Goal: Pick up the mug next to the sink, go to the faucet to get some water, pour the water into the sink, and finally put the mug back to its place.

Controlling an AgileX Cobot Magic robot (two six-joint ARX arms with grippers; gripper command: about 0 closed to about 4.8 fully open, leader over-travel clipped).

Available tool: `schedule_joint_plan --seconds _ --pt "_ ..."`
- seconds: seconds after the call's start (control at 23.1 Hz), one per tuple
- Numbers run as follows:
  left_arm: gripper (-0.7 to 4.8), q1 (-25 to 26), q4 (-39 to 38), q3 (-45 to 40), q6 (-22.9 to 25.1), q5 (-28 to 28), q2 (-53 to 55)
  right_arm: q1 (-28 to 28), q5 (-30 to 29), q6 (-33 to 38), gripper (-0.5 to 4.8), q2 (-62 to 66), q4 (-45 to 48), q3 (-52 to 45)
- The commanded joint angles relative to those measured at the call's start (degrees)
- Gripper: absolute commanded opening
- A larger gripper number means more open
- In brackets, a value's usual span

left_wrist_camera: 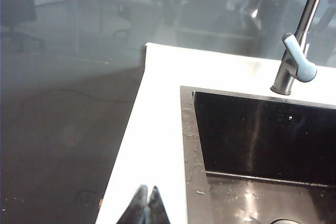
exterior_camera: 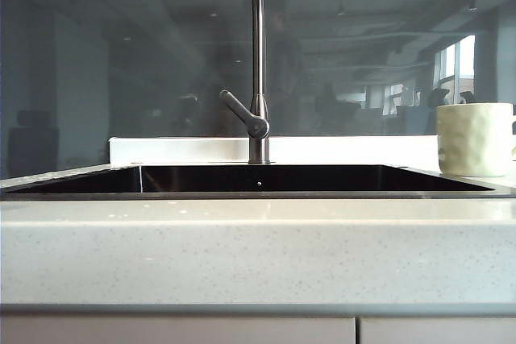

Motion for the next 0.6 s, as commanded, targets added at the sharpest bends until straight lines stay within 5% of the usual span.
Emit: schedule_joint_plan --seconds 0.04,0.6 --pt "-0.03 0.0 -2.6 -0.3 -1.6 -1.5 -3.4 0.0 0.1 -0.2 -0.09 0.0 1.0 0.2" --pt "-0.03 -0.5 -1.6 -0.3 4.1 -3.9 -3.3 0.0 0.1 -0.2 -0.09 0.0 1.0 0.2"
